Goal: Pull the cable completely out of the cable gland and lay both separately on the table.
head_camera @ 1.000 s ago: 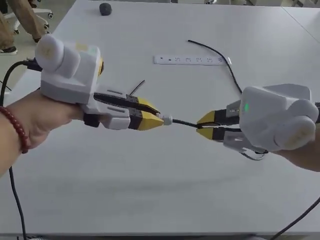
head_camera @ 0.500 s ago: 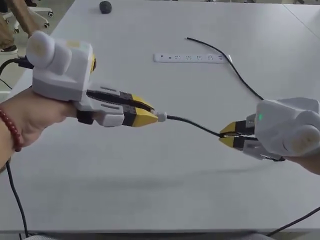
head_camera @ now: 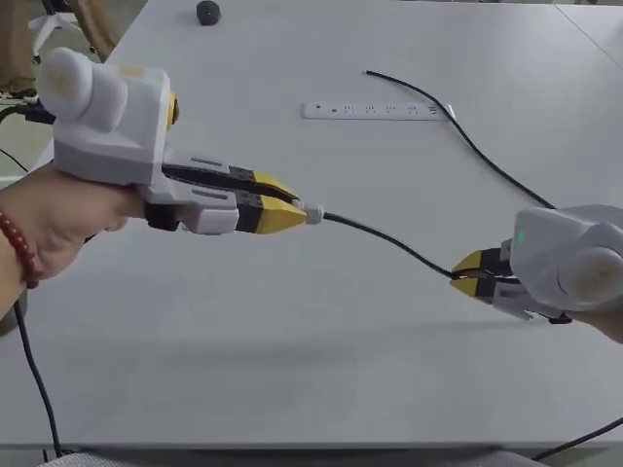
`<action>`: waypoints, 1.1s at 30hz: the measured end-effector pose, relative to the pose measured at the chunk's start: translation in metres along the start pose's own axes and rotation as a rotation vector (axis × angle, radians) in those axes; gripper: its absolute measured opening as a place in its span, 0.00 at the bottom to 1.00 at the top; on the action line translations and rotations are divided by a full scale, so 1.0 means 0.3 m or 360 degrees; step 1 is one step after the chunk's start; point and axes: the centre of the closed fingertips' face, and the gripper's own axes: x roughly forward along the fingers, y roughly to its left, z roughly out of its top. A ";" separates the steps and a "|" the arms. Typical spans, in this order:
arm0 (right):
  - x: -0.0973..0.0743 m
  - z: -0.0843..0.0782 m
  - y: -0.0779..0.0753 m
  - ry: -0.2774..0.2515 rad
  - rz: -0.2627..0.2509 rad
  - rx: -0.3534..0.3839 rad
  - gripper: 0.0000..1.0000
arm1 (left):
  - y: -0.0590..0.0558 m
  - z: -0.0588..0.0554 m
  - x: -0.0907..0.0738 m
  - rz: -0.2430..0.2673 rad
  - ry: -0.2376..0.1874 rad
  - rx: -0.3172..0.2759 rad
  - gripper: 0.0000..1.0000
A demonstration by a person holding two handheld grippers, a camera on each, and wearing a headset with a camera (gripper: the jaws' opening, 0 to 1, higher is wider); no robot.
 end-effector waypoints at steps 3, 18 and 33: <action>0.003 -0.004 0.005 0.0000 0.0005 0.0015 0.00 | -0.002 0.002 0.005 -0.0004 -0.0003 0.0003 0.15; 0.008 -0.013 0.011 0.0016 0.0008 0.0014 0.00 | 0.000 0.006 0.014 -0.0012 -0.0006 -0.0001 0.15; 0.005 0.027 0.023 -0.0070 0.0036 0.0090 0.01 | 0.007 -0.005 0.026 -0.0015 0.0004 -0.0001 0.15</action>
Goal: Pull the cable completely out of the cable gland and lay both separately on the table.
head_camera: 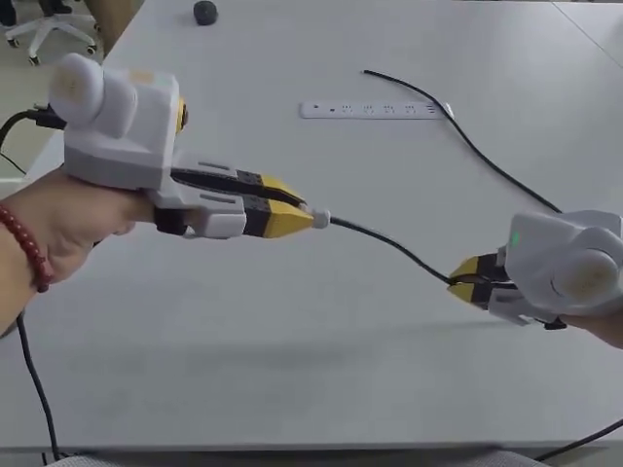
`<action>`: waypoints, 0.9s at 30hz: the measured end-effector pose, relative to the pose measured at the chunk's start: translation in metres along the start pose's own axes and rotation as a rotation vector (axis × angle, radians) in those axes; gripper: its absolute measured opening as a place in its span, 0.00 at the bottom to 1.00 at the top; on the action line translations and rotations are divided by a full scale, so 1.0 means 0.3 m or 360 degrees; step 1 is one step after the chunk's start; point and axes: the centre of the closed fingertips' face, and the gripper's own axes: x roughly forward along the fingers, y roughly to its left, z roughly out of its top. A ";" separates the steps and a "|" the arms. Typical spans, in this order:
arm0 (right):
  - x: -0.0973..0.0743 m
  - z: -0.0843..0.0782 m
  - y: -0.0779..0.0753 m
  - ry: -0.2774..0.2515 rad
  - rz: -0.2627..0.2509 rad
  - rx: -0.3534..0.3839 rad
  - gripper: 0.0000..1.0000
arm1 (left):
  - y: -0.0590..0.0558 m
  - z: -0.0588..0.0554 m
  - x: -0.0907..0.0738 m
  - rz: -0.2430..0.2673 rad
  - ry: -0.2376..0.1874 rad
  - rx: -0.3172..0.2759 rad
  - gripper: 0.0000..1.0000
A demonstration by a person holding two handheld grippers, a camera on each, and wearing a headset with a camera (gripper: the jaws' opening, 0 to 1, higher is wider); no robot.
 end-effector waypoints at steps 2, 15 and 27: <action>-0.001 0.033 -0.009 -0.0059 -0.0027 -0.0004 0.14 | -0.002 0.000 0.005 -0.0006 0.0000 0.0000 0.15; -0.048 0.260 -0.005 -0.0304 -0.0053 -0.0010 0.24 | -0.011 0.006 0.022 -0.0021 -0.0002 0.0013 0.15; -0.078 0.437 0.008 -0.0445 -0.0045 -0.0143 0.21 | -0.018 0.003 0.033 -0.0030 0.0002 0.0016 0.15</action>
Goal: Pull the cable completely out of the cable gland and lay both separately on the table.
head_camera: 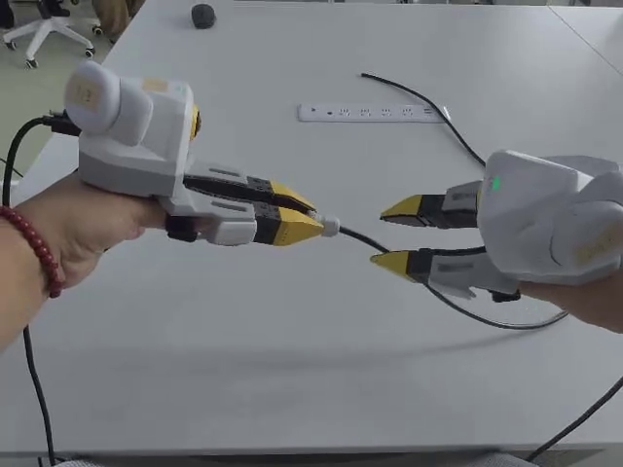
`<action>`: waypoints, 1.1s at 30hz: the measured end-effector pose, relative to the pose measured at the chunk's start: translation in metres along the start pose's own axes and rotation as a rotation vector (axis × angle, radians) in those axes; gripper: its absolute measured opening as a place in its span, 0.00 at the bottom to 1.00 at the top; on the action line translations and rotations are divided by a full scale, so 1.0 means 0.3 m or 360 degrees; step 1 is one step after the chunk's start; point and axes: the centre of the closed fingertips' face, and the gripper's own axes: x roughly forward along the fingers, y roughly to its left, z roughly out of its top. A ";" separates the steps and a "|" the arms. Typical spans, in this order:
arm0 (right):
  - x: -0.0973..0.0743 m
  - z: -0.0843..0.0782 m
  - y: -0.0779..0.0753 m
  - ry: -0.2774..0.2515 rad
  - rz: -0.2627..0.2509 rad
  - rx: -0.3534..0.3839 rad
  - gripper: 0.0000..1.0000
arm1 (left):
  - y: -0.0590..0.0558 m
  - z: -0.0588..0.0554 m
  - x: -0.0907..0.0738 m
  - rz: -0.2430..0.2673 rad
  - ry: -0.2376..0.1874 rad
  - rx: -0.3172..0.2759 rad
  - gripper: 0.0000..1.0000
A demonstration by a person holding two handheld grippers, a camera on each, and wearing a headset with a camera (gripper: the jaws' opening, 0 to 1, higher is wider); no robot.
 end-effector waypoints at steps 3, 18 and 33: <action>0.006 0.028 -0.004 -0.0015 0.0003 -0.0017 0.21 | -0.002 0.000 0.003 -0.0005 0.0000 0.0001 0.15; 0.025 0.071 0.008 -0.0009 0.0045 -0.0113 0.09 | -0.020 0.015 0.015 -0.0024 -0.0022 0.0008 0.15; 0.032 0.075 0.027 0.0015 0.0074 -0.0160 0.00 | -0.025 0.013 0.014 -0.0022 -0.0023 0.0005 0.15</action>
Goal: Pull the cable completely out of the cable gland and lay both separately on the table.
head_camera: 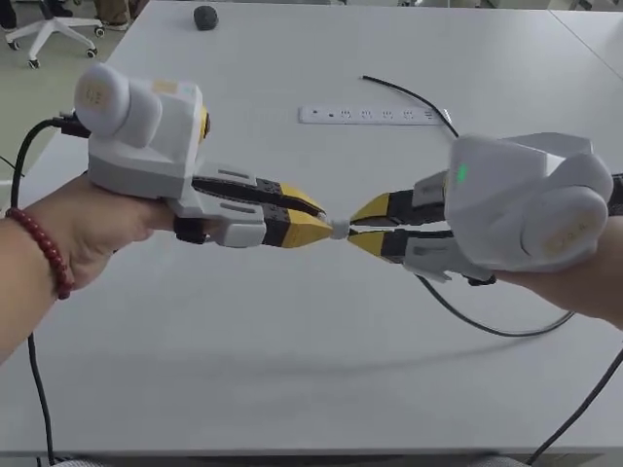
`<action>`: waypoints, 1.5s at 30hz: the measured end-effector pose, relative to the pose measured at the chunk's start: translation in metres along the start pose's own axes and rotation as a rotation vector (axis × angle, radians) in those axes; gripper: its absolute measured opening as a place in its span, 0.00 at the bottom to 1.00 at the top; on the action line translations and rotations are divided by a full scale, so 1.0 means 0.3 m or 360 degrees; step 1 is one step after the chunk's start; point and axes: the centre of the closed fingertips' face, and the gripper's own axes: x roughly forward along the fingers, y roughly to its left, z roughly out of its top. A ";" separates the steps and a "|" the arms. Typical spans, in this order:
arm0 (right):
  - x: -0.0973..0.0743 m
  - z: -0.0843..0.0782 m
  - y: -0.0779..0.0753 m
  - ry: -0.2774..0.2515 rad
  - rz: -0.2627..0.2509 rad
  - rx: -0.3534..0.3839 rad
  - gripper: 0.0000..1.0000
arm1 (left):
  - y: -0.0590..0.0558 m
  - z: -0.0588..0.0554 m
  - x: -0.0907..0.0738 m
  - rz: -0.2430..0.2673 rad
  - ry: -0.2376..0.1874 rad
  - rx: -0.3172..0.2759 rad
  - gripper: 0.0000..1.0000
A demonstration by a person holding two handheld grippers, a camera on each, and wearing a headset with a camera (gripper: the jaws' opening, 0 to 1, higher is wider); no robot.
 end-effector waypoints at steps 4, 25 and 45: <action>0.002 -0.003 0.002 0.0004 0.0003 -0.0025 0.00 | -0.001 -0.003 0.001 0.0001 0.0009 0.0009 0.15; -0.023 -0.149 0.023 0.0158 0.0020 0.0029 0.00 | 0.009 -0.027 -0.025 0.0023 0.0040 0.0003 0.15; -0.040 -0.319 0.057 0.0320 0.0027 0.0153 0.00 | 0.020 -0.008 -0.049 0.0041 0.0018 0.0006 0.15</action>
